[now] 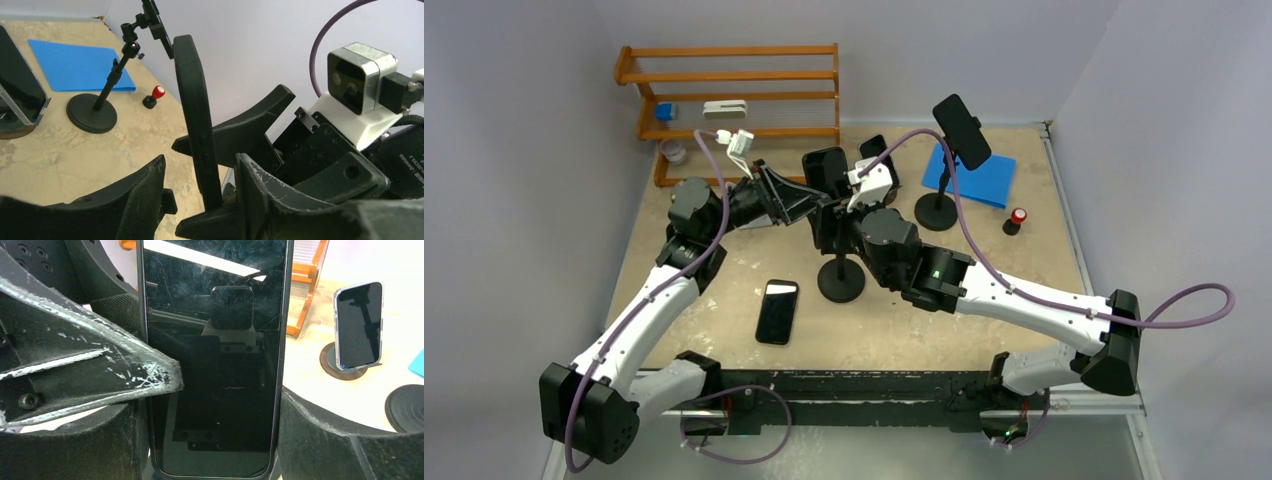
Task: Remove the phone from the phone stand
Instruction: Place the phone at the center of the board.
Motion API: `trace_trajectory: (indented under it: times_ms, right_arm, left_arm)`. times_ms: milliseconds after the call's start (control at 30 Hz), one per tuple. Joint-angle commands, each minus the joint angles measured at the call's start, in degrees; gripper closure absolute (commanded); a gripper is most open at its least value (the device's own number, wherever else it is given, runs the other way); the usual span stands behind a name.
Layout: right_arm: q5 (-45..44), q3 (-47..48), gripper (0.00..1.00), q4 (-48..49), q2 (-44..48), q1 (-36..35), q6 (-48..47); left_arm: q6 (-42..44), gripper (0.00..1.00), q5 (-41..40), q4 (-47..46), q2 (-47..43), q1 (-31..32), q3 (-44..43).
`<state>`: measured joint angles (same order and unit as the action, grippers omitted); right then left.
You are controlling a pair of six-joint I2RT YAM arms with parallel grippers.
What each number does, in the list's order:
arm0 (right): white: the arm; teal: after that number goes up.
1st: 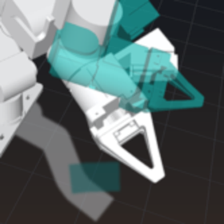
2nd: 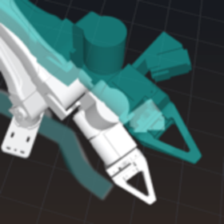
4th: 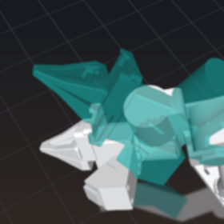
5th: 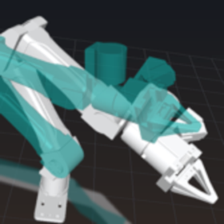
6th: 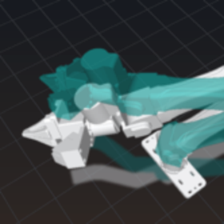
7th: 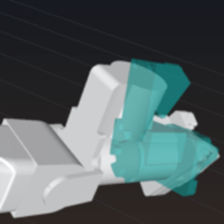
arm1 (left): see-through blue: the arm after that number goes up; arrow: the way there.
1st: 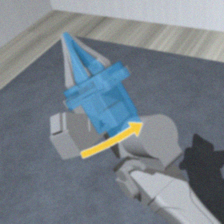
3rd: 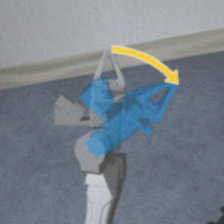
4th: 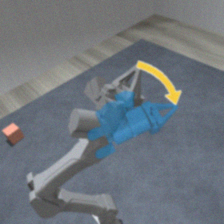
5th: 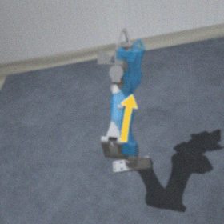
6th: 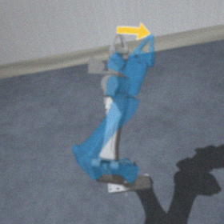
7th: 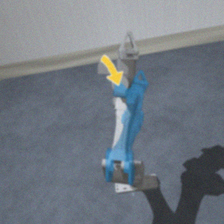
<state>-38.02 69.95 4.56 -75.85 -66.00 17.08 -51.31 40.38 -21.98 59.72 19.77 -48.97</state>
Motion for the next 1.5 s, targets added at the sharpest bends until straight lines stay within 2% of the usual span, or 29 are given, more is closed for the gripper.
trace_trajectory:
  times_ms: [0, 100, 133, 200, 267, 333, 400, 467, 533, 733, 900, 1167, 1333, 1467]
  right_arm:
    - [-2.28, 3.68, 1.0, 4.47, 1.3, -0.29, 1.3]
    - [-1.85, 3.25, 1.0, 4.64, 1.45, -0.34, 1.06]
    - [-1.61, 2.99, 1.0, 4.67, 1.49, -0.36, 0.97]
    - [-1.01, 2.76, 1.0, 4.44, 1.54, -0.34, 0.88]
    - [0.06, 2.29, 0.98, 4.24, 2.08, -0.33, 0.36]
    - [1.11, 1.3, 0.76, 4.35, 3.28, -0.32, -0.05]
    - [1.45, 0.48, 0.48, 4.61, 4.41, -0.34, -0.43]
    - [1.42, 0.2, 0.33, 3.77, 5.14, -0.36, -0.5]
    - [1.33, -0.18, 0.25, 2.5, 6.06, -0.36, -0.35]
    - [4.34, -3.61, 0.09, 0.19, 10.97, -0.31, 0.48]
    - [6.76, -9.04, 0.08, -0.05, 15.95, -0.32, 0.41]
    - [4.96, -14.18, 0.22, -2.0, 16.75, -0.27, 3.98]
    - [4.9, -16.59, 0.27, -0.9, 17.0, 0.4, 5.53]
    - [4.75, -16.56, 0.33, -1.38, 15.47, 2.5, 6.86]
  left_arm:
    - [1.6, 0.52, 2.51, -2.3, 0.23, 1.03, -2.8]
    - [1.1, 0.59, 3.46, -3.8, 1.0, 1.15, -2.66]
    - [0.71, 0.65, 3.93, -4.78, 1.35, 1.21, -2.56]
    - [0.29, 0.85, 4.85, -6.41, 2.13, 1.32, -2.38]
    - [0.15, 1.0, 5.0, -6.66, 2.56, 1.32, -2.44]
    - [0.26, 1.0, 4.36, -6.66, 2.32, 1.28, -2.18]
    - [0.54, 1.0, 3.02, -6.87, 1.49, 1.32, -1.61]
    - [0.84, 1.0, 1.62, -7.47, 0.31, 1.32, -0.89]
    - [1.28, 1.0, -0.63, -7.3, -1.27, 1.32, -0.51]
    - [7.13, 1.0, -9.4, -1.69, -7.59, 1.32, -1.55]
    - [13.68, 1.0, -15.61, 6.84, -12.93, 1.32, -3.58]
    - [24.7, 1.0, -24.17, 31.89, -21.0, 1.32, -5.03]
    - [27.01, 1.0, -24.69, 43.7, -22.8, 1.32, -3.87]
    - [26.66, 1.0, -20.53, 51.25, -20.33, 1.32, -3.86]
